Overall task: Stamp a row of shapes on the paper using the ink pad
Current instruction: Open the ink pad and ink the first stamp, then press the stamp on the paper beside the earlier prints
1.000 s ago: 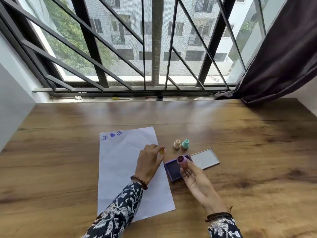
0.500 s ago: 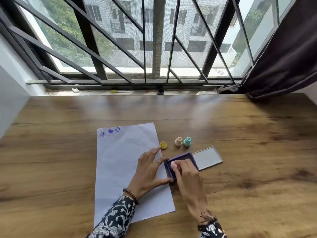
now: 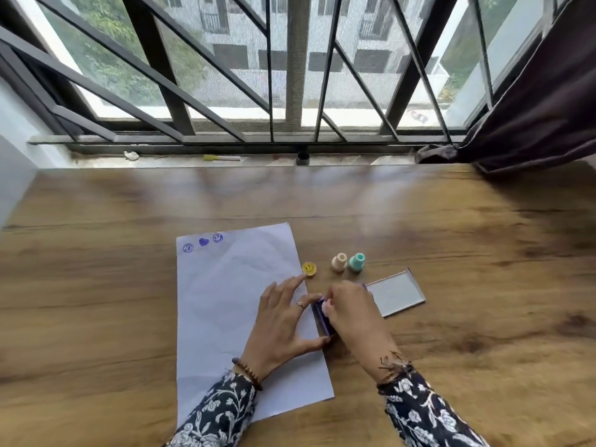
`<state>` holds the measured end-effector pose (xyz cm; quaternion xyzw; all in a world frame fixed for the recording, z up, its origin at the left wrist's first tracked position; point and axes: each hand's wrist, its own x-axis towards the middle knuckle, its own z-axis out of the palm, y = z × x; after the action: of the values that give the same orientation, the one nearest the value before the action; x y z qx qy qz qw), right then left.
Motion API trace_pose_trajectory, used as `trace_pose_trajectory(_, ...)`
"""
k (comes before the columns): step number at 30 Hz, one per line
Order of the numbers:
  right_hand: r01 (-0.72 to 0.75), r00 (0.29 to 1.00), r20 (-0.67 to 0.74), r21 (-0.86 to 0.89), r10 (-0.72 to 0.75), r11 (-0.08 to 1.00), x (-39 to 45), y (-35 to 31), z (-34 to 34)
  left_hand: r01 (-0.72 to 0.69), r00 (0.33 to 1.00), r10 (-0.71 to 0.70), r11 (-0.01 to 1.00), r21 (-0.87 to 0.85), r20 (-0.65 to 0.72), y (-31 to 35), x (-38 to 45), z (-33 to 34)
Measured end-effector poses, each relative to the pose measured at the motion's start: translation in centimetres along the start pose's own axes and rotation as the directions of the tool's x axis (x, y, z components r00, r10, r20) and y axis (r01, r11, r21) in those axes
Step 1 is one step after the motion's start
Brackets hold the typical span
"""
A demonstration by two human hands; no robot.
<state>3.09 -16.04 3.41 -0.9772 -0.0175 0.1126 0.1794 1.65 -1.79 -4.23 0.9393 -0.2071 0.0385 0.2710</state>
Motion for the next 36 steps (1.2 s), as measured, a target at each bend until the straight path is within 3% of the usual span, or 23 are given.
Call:
trace_pose_trajectory(6,-0.173,0.960,0.242,0.118,0.141,0.978,1.4,-0.6,-2.4,0.010,0.998,-0.005,0.997,-0.080,0.067,-0.4,0.0,-1.2)
trace_pose_trajectory(9,-0.252,0.965,0.136,0.236,0.225,0.939,0.2,-1.1,-2.3,0.088,0.996,-0.092,0.987,-0.134,-0.021,-2.2,0.3,-4.1)
trace_pose_trajectory(11,-0.255,0.962,0.031,0.452,0.271,0.855,-0.1,-2.8,-1.6,0.123,0.986,-0.130,0.990,-0.069,-0.103,-4.8,0.8,-6.0)
trace_pose_trajectory(13,-0.200,0.959,0.003,0.711,0.282,0.674,0.8,-5.7,-0.4,0.183,0.974,-0.178,0.983,0.018,-0.143,-8.2,1.2,-7.6)
trace_pose_trajectory(15,-0.151,0.957,-0.009,0.838,0.290,0.525,2.5,-8.7,1.0,0.245,0.965,-0.233,0.966,0.088,-0.124,-11.4,1.8,-8.9)
trace_pose_trajectory(16,-0.127,0.953,-0.036,0.853,0.299,0.507,3.6,-10.0,1.8,0.264,0.962,-0.254,0.957,0.122,-0.097,-12.6,2.0,-9.5)
trace_pose_trajectory(17,-0.098,0.950,-0.077,0.849,0.304,0.520,4.8,-11.3,2.7,0.278,0.960,-0.271,0.948,0.156,-0.065,-13.6,2.2,-10.0)
trace_pose_trajectory(19,-0.053,0.941,-0.185,0.749,0.285,0.660,7.0,-13.2,4.1,0.287,0.955,-0.295,0.938,0.195,0.012,-15.1,2.6,-10.2)
trace_pose_trajectory(22,-0.027,0.937,-0.289,0.503,0.198,0.864,9.1,-15.0,5.6,0.294,0.946,-0.314,0.935,0.200,0.076,-15.9,2.4,-9.6)
trace_pose_trajectory(25,0.005,0.946,-0.315,0.250,0.076,0.968,10.0,-15.7,6.6,0.283,0.946,-0.309,0.935,0.212,0.098,-16.1,2.1,-9.2)
trace_pose_trajectory(28,0.016,0.947,-0.321,0.066,0.006,0.998,10.3,-16.2,7.1,0.262,0.950,-0.290,0.940,0.217,0.112,-16.3,2.0,-9.0)
trace_pose_trajectory(32,-0.014,0.954,-0.301,-0.056,-0.003,0.998,10.3,-16.5,7.6,0.240,0.960,-0.264,0.949,0.206,0.098,-16.5,2.0,-8.8)
trace_pose_trajectory(36,-0.026,0.984,-0.180,-0.109,0.006,0.994,11.2,-17.1,5.9,0.214,0.969,-0.234,0.957,0.198,0.081,-16.6,1.9,-8.7)
